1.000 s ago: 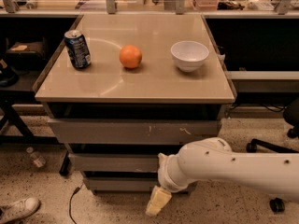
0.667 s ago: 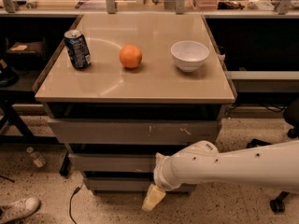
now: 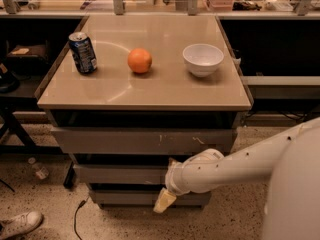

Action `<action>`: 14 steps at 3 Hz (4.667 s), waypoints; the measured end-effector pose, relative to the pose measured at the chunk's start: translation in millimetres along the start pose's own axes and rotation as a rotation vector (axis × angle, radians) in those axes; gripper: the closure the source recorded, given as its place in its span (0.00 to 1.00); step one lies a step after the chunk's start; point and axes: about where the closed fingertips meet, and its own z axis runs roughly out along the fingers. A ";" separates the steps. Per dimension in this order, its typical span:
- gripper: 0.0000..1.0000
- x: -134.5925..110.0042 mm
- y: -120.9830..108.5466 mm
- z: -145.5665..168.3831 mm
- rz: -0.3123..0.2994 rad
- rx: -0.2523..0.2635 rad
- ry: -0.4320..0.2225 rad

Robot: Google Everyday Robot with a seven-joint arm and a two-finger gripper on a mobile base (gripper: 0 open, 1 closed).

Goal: Open middle drawer

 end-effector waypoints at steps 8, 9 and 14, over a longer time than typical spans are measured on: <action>0.41 19.0 -25.2 104.7 -0.046 -0.007 0.048; 0.64 19.0 -25.2 104.7 -0.046 -0.007 0.048; 1.00 25.5 -13.0 84.0 -0.021 -0.037 0.061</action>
Offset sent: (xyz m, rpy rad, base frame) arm 0.0446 0.0086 -0.0736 -0.0500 -0.0266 -0.0016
